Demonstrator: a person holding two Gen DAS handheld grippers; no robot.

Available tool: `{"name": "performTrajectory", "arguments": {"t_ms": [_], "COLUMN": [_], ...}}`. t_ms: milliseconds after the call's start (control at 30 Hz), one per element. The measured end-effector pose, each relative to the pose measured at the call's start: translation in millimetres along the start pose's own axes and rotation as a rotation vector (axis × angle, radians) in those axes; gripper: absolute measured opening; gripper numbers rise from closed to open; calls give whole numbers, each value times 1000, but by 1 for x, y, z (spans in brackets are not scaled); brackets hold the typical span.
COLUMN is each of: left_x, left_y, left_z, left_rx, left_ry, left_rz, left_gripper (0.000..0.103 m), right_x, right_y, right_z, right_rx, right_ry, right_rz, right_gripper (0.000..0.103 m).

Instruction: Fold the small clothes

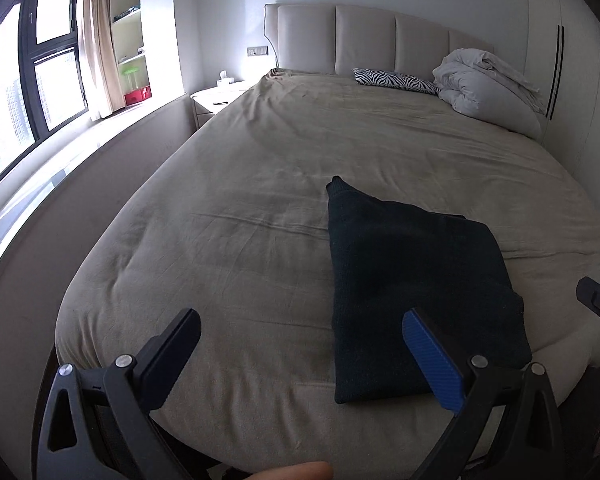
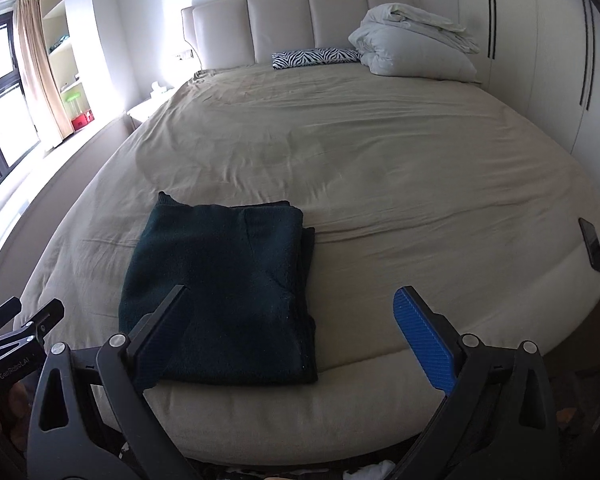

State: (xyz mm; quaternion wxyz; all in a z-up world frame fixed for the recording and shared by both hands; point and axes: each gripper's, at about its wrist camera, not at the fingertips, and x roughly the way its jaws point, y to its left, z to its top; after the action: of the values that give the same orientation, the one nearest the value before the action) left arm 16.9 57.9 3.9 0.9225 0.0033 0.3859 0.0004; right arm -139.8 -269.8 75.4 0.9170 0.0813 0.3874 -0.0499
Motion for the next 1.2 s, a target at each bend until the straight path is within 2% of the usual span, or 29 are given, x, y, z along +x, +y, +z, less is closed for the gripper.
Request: {"name": "performTrajectory", "arguments": {"t_ms": [167,367,1200], "left_x": [5,7,14], "left_y": [4,3,2], "left_z": [0,0,-3], "left_rx": [-11,-6,3], "left_ry": [24,34,49], "left_rz": [-23,-31,-34], "left_gripper": [103,103,103], "right_x": [15,21,30], "right_y": [5,17,22], "right_z": [-11,-18,-23], "right_rx": [-9,-51,-54], "right_ry": [53,79,112], "right_rz": [-33,-20,-7], "right_gripper": [102,102,102]}}
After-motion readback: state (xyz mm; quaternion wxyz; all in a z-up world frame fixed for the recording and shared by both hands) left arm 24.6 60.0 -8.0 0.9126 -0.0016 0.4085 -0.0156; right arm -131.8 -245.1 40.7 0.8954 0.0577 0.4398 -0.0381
